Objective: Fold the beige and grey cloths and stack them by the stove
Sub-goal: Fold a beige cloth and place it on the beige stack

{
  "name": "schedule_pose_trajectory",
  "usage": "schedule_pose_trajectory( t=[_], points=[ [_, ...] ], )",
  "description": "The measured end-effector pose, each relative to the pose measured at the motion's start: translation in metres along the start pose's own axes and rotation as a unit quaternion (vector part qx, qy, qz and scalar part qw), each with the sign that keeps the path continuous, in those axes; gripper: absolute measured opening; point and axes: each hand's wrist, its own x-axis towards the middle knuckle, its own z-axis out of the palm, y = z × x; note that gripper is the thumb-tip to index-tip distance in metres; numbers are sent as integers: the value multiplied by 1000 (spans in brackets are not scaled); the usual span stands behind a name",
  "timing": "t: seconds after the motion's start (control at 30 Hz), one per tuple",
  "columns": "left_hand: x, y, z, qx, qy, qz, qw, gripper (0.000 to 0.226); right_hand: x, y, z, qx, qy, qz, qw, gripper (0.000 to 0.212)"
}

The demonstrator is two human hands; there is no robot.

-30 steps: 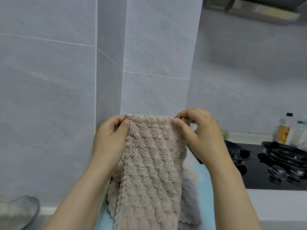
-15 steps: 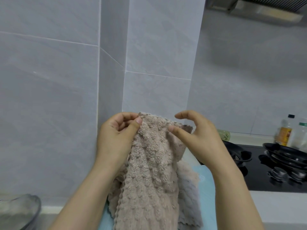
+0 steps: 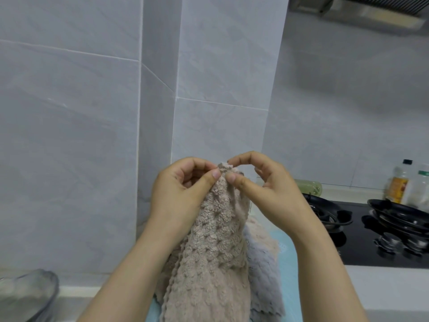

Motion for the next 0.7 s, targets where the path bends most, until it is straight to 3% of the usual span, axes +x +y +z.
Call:
schedule_pose_trajectory(
  t=[0.23, 0.53, 0.7],
  points=[
    [-2, 2, 2, 1, -7, -5, 1000, 5, -1, -5, 0, 41, 9, -17, 999, 7],
    [-9, -4, 7, 106, -95, -47, 989, 9, 3, 5, -10, -11, 187, -45, 981, 11],
    [-11, -16, 3, 168, -165, -92, 968, 37, 3, 8, -18, 4, 265, -48, 963, 14]
  ],
)
